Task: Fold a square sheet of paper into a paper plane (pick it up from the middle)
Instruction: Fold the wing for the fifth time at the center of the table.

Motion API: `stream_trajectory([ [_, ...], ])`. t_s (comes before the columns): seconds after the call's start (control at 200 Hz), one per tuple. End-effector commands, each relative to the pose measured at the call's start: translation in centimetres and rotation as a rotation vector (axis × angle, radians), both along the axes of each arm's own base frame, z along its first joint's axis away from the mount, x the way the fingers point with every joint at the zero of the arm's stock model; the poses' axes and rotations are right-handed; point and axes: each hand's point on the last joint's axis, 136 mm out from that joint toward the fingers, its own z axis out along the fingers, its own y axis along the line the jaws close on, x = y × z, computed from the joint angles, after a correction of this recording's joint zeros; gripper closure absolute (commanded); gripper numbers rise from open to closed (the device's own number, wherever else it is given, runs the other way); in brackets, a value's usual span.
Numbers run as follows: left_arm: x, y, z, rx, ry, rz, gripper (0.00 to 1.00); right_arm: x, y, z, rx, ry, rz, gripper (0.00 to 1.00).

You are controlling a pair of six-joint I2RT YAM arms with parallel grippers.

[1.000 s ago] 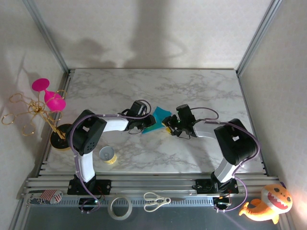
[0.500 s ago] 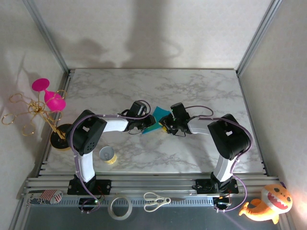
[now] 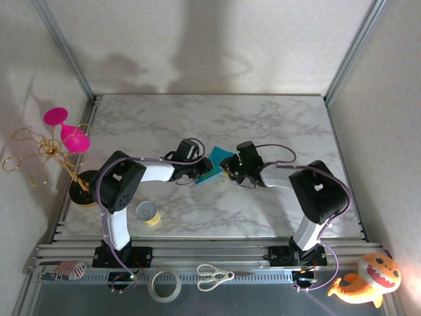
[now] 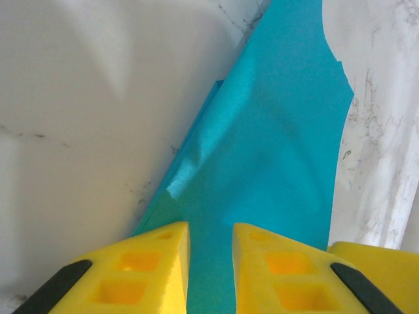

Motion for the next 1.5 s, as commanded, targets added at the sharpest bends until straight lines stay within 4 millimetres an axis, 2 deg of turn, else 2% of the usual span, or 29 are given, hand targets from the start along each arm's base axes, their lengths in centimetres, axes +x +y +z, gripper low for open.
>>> stream_trajectory([
  [0.0, -2.0, 1.1, -2.2, 0.032, 0.098, 0.008, 0.76, 0.4, 0.1, 1.1, 0.019, -0.062, -0.017, 0.71],
  [0.335, -1.5, 0.8, -1.1, 0.02, 0.077, -0.004, 0.74, 0.3, 1.7, -0.4, 0.051, 0.006, 0.036, 0.8],
  [0.471, -0.5, 0.6, 1.1, 0.0, 0.014, -0.016, 0.72, 0.4, 1.6, -0.4, 0.026, 0.009, 0.042, 0.9],
  [0.566, 0.2, 0.4, 3.3, 0.002, -0.071, -0.048, 0.67, 0.6, 1.1, -0.1, -0.009, -0.005, 0.038, 0.97],
  [0.661, 0.6, 0.8, 4.9, 0.062, -0.182, -0.096, 0.62, 0.9, 0.5, 0.5, -0.051, -0.025, 0.037, 0.99],
  [0.766, 0.4, 1.6, 5.3, 0.189, -0.312, -0.166, 0.54, 1.1, -0.3, 1.3, -0.093, -0.038, 0.036, 0.99],
  [0.936, -0.9, 1.1, 6.7, 0.348, -0.534, -0.311, 0.4, 1.2, -1.6, 1.7, -0.107, -0.022, 0.036, 0.99],
  [1.197, -3.6, -1.5, 7.1, 0.519, -0.793, -0.505, 0.35, 1.3, -2.3, 2.3, -0.06, 0.021, 0.013, 0.99],
  [1.262, -3.6, -2.1, 7.3, 0.539, -0.848, -0.51, 0.36, 1.4, -2.3, 2.5, -0.044, 0.027, 0.009, 0.99],
  [1.492, -4.0, -3.4, 5.3, 0.705, -0.92, -0.589, 0.4, 1.6, -2.5, 3.2, -0.004, 0.051, -0.012, 0.97],
])
